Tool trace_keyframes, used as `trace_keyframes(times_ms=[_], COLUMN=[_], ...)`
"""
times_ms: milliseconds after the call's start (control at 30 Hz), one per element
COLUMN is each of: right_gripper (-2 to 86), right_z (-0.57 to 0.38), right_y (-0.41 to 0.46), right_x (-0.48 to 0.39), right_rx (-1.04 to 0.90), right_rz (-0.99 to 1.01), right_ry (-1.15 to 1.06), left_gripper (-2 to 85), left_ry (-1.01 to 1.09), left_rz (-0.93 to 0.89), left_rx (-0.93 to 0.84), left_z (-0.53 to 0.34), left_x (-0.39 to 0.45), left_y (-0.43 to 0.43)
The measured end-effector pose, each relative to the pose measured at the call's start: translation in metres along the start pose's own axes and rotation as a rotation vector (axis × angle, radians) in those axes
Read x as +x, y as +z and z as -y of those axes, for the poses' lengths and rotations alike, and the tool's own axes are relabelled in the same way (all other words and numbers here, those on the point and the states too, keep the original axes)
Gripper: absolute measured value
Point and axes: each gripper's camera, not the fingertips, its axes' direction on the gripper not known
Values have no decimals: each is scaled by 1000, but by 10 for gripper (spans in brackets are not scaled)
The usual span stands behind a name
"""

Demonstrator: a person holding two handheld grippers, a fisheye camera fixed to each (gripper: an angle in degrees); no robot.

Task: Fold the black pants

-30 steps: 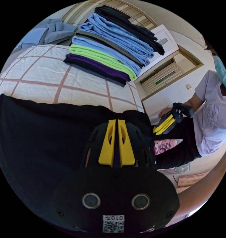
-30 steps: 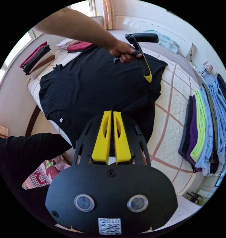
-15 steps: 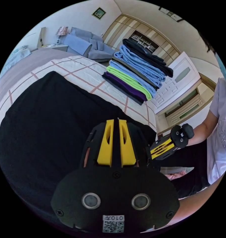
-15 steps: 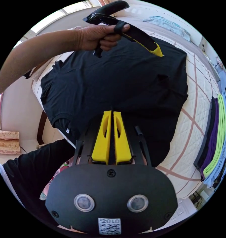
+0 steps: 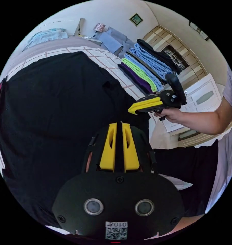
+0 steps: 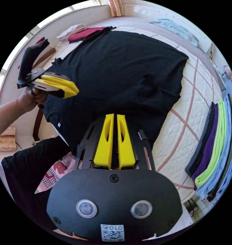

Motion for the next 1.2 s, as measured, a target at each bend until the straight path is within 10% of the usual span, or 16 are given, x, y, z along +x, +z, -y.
trace_keyframes(times_ms=[233,467,900,1200], right_gripper=[29,63,43,34], right_z=[53,192,447,402], right_y=[-38,-54,32,-39], right_x=[-26,-162,-336,-315], right_rx=[4,131,-392,-124], right_rz=[-147,10,134,280], right_ry=[-11,-544,-924,-1379], left_gripper=[56,93,114,103], left_ry=[-669,-1106,-1171,-912], left_rz=[177,524,286,363], left_rx=[358,534,612,518], left_z=[-177,-360,-470,-477], left_x=[-19,-45,-111,-92], left_y=[-112,-236,-272,-285])
